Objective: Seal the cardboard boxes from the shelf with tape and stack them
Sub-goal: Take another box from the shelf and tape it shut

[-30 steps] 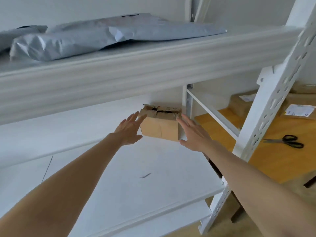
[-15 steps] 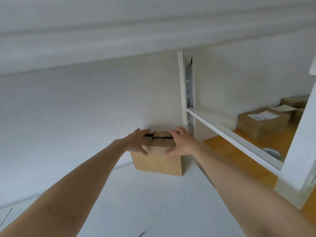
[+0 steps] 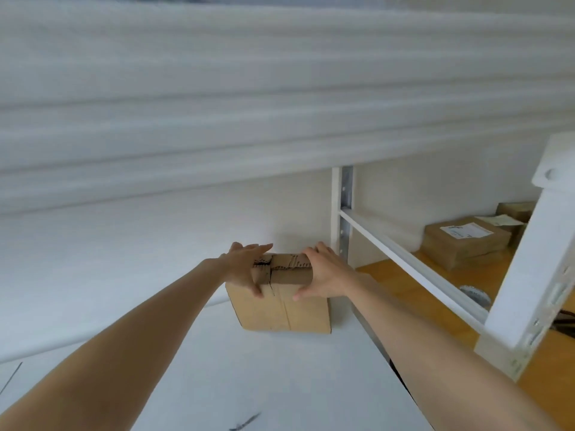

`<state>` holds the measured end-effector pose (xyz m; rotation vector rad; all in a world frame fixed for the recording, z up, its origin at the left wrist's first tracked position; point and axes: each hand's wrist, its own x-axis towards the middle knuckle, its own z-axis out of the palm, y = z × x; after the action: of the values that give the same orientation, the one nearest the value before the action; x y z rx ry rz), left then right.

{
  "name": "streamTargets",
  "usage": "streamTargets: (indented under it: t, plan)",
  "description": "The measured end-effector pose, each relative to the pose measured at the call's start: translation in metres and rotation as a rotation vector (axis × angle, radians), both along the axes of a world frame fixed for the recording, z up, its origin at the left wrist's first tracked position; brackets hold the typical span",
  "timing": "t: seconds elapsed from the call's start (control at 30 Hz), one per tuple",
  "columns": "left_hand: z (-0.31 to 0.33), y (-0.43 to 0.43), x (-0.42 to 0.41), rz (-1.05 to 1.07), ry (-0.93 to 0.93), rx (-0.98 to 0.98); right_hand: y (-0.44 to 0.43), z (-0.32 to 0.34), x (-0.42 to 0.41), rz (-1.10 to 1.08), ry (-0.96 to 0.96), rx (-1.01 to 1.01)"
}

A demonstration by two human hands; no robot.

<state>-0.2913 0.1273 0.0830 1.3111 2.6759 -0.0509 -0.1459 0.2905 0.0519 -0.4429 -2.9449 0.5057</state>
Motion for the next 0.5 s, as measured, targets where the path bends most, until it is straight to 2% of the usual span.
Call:
streamTargets:
  t: [0.07,0.2,0.5]
  plan:
    - [0.008,-0.006,0.009,-0.038,-0.049,-0.025,-0.009,0.012,0.012,0.020,-0.005,-0.015]
    - [0.023,-0.025,0.038,-0.057,-0.031,-0.048,-0.030,0.030,0.043,0.027,-0.021,-0.041]
    - [0.063,-0.088,0.128,-0.116,-0.097,0.002,-0.091,0.079,0.142,0.051,-0.078,-0.021]
